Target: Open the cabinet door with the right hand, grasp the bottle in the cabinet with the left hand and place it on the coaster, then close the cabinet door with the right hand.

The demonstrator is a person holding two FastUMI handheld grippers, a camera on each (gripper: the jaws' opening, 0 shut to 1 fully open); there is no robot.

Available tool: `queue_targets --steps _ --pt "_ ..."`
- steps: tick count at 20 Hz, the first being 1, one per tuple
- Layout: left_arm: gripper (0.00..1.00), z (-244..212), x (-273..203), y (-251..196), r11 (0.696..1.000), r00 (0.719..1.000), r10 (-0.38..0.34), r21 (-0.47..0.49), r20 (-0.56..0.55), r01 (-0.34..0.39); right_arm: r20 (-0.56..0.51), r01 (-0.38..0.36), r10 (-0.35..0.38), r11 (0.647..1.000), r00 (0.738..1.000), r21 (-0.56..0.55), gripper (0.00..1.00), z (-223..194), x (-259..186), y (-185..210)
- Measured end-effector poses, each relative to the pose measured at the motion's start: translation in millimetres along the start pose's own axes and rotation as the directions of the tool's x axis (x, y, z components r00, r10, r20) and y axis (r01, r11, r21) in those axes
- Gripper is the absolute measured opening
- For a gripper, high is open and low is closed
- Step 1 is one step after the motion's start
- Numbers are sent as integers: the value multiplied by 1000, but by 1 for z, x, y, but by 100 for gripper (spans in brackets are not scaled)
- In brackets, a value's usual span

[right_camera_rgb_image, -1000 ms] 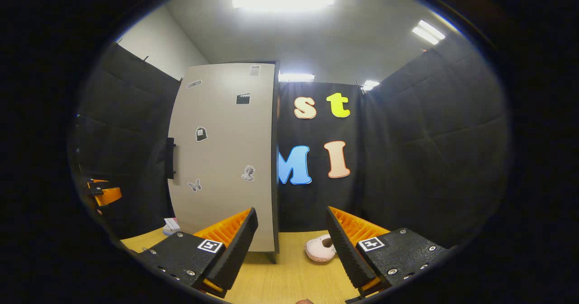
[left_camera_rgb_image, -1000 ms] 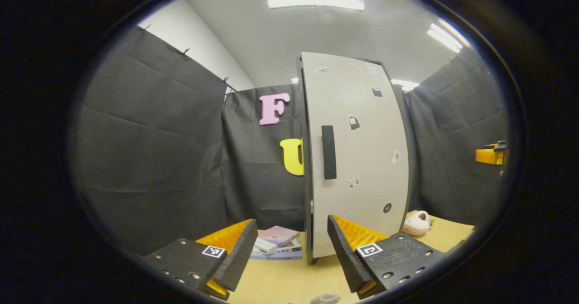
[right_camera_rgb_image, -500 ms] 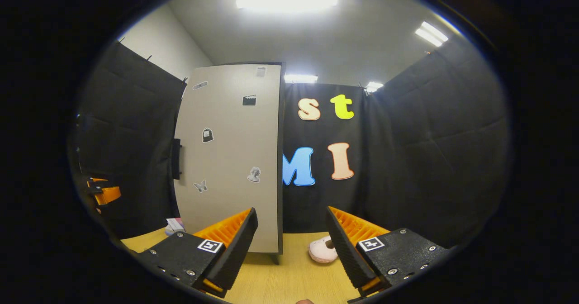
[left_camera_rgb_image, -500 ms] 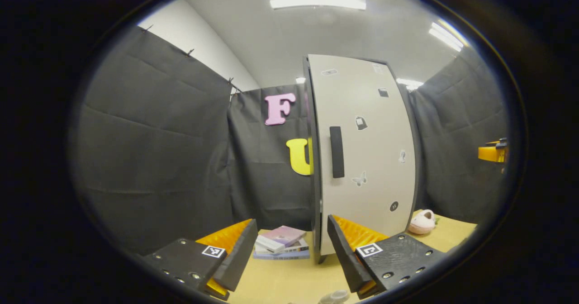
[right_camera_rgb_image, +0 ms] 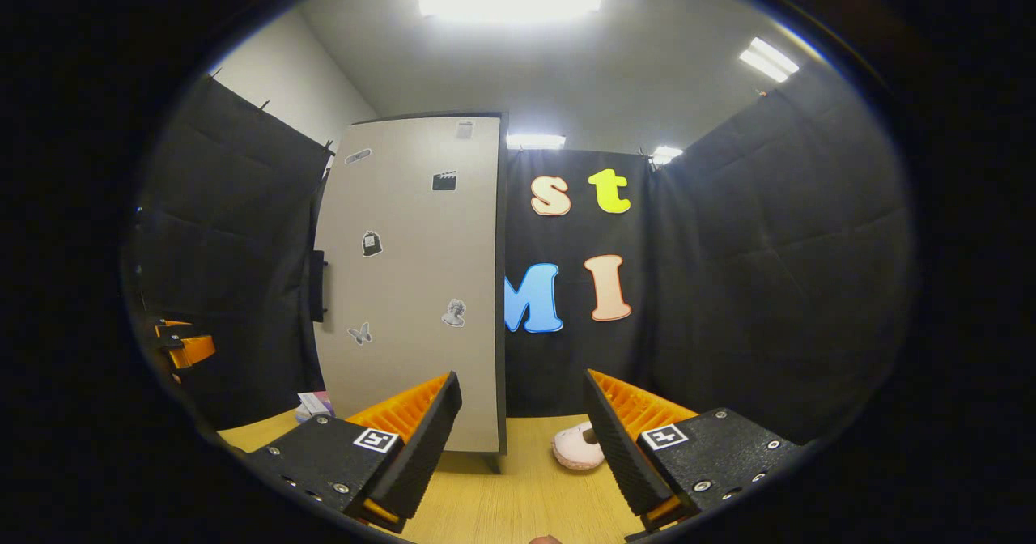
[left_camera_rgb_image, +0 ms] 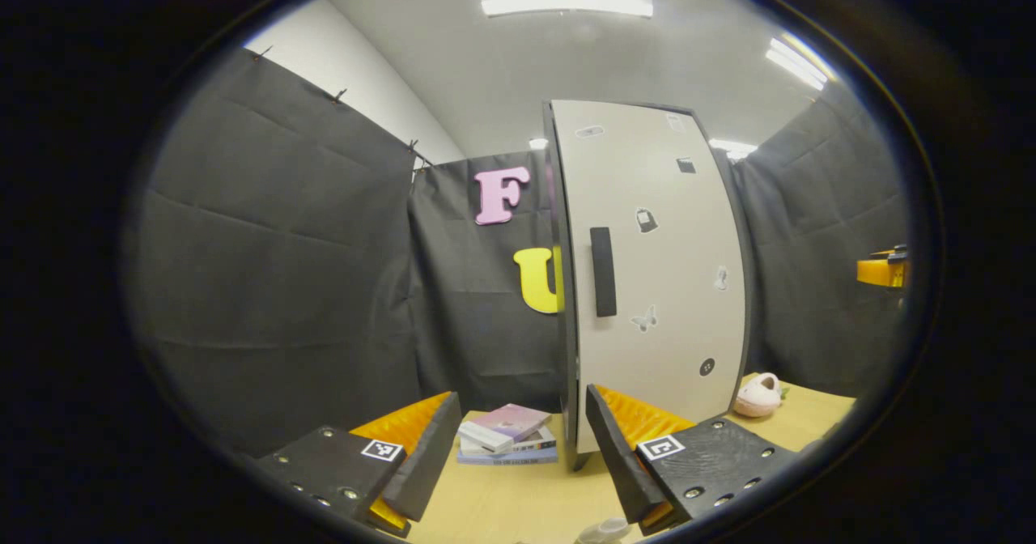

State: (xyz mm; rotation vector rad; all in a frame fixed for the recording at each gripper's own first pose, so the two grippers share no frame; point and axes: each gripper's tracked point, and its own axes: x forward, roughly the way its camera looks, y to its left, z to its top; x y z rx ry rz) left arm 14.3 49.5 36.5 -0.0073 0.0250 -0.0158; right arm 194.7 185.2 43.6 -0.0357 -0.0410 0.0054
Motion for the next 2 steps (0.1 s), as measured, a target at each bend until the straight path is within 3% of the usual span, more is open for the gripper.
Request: queue_targets --steps 2 --pt "89 -1 0 0 1000 1000 0 6 0 0 -2 1 -1 1000 1000 4 93 -1 0 1"
